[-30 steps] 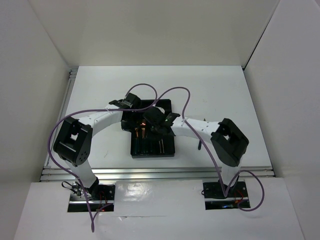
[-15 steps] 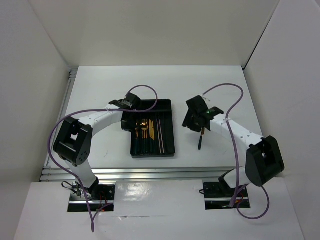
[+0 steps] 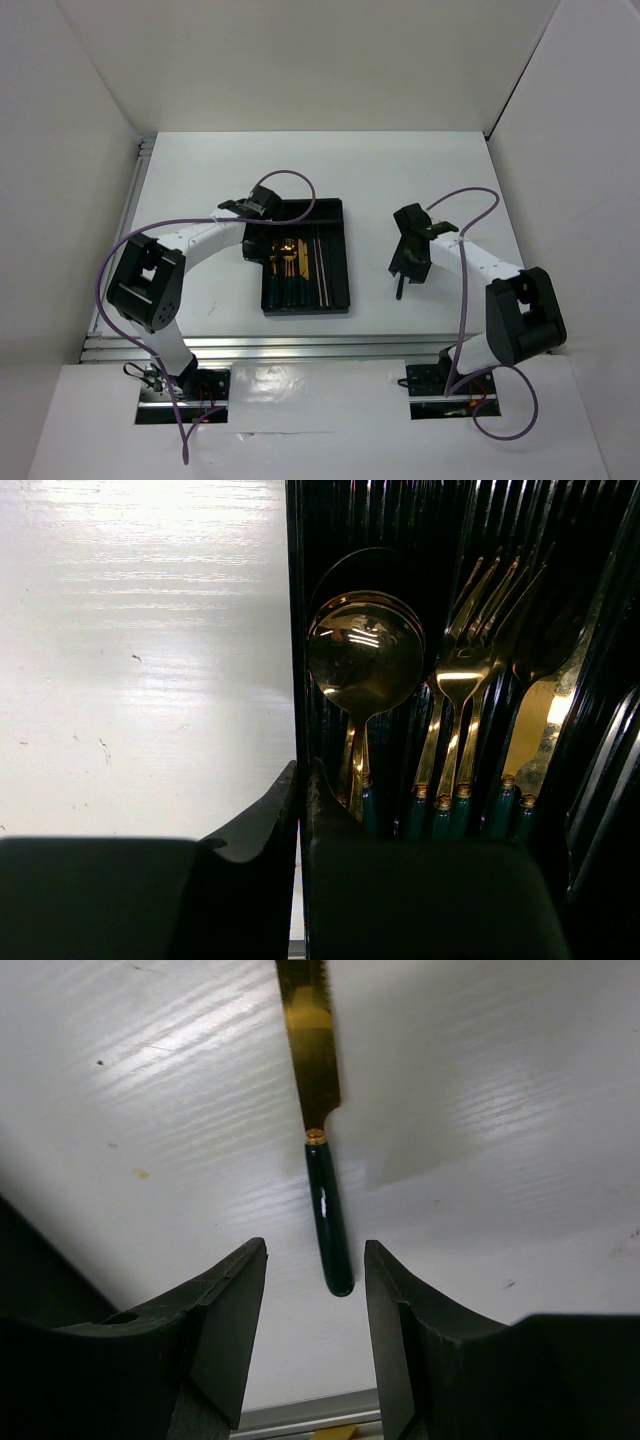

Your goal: Sort the eating utensils into containers

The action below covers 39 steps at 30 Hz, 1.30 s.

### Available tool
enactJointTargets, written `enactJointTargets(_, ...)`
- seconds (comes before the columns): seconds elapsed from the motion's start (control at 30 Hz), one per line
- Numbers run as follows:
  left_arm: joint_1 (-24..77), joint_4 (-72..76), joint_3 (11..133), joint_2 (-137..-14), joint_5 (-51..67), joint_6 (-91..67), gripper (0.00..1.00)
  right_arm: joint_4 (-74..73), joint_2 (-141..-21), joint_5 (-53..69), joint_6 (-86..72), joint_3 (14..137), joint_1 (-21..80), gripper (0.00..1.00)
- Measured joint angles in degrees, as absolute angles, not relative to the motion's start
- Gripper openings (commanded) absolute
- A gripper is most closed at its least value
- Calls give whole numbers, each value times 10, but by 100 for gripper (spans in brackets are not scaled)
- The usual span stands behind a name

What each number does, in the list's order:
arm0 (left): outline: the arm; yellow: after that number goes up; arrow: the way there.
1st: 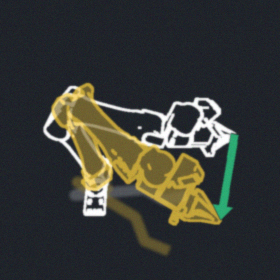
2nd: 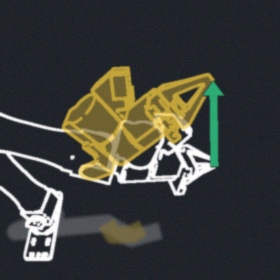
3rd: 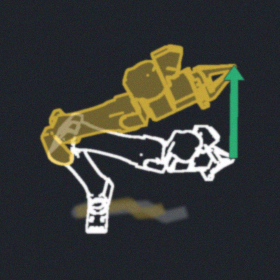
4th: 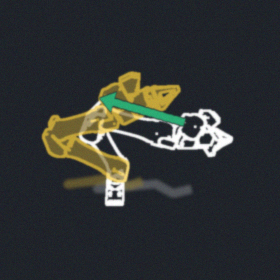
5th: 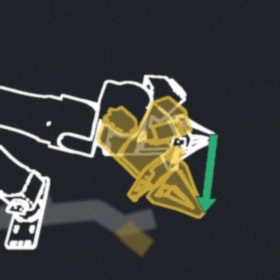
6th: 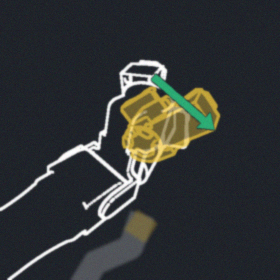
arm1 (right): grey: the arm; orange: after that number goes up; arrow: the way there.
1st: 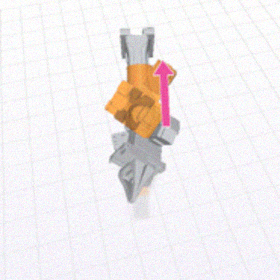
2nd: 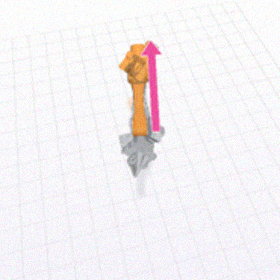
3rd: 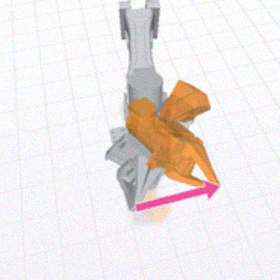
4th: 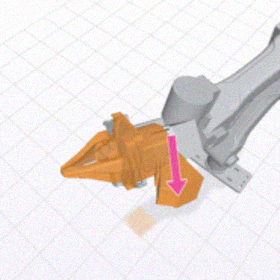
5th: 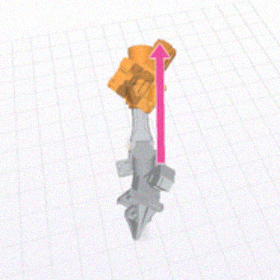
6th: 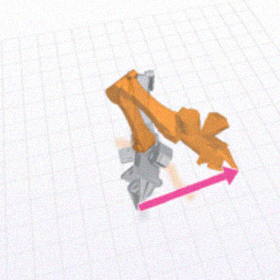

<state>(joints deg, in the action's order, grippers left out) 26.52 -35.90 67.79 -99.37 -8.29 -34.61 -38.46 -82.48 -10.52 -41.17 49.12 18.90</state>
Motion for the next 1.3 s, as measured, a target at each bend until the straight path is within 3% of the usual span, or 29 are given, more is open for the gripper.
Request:
enactJointTargets(0.63,265,-360,679,-995,-83,-346,0,-351,-876,-62,-380,466,177,43)
enactJointTargets(0.9,265,-360,679,-995,-83,-346,0,-336,-881,-59,-375,465,177,13)
enactJointTargets(0.93,265,-360,679,-995,-83,-346,0,-332,-881,-56,-376,465,177,2)
enactJointTargets(1.3,265,-360,679,-995,-84,-346,0,-284,-872,12,-340,470,187,0)
